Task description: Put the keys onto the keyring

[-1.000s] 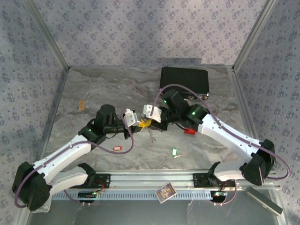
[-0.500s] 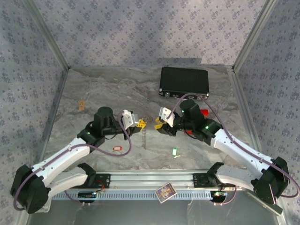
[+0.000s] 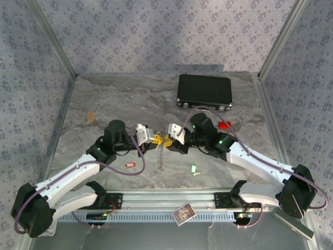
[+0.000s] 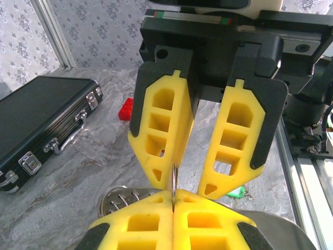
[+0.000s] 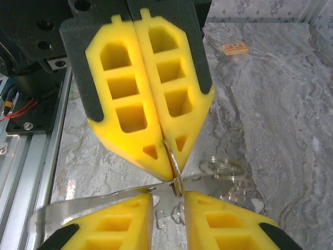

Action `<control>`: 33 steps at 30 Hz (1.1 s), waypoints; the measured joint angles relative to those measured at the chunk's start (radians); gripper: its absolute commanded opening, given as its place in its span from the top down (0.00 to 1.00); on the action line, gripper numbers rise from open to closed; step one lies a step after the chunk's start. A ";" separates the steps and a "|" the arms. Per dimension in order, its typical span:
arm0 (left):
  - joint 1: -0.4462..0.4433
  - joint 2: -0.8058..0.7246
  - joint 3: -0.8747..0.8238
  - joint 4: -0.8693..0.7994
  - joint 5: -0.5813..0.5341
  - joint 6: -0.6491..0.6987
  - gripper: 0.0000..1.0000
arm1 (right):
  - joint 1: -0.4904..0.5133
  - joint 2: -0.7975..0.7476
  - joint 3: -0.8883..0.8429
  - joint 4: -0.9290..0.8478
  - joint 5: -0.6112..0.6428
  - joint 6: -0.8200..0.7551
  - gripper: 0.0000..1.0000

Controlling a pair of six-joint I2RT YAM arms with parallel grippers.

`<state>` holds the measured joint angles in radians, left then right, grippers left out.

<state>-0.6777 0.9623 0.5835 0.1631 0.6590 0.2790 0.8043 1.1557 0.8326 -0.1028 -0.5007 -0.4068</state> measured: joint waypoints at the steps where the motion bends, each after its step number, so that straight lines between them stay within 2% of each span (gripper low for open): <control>1: -0.002 0.000 0.000 0.000 0.000 0.001 1.00 | 0.000 0.000 0.002 0.002 0.004 0.000 0.77; 14: -0.019 0.000 0.000 -0.021 -0.018 0.042 1.00 | 0.002 -0.033 0.008 -0.066 0.075 -0.030 0.73; 18: -0.024 0.000 0.000 -0.042 -0.051 0.060 1.00 | 0.002 -0.052 0.008 -0.125 0.132 0.020 0.73; 24: -0.025 0.000 0.000 -0.058 -0.108 0.080 1.00 | 0.045 -0.064 0.000 -0.262 0.277 0.288 0.66; 28: -0.025 0.000 0.000 -0.056 -0.156 0.091 1.00 | 0.063 -0.055 -0.005 -0.389 0.391 0.561 0.66; 33: -0.025 0.000 -0.002 -0.055 -0.193 0.096 1.00 | 0.086 -0.027 -0.071 -0.475 0.445 0.864 0.68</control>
<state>-0.7025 0.9627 0.5819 0.1085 0.4656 0.3752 0.8906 1.1286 0.7612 -0.5774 -0.0559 0.4572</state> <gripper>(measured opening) 0.046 0.331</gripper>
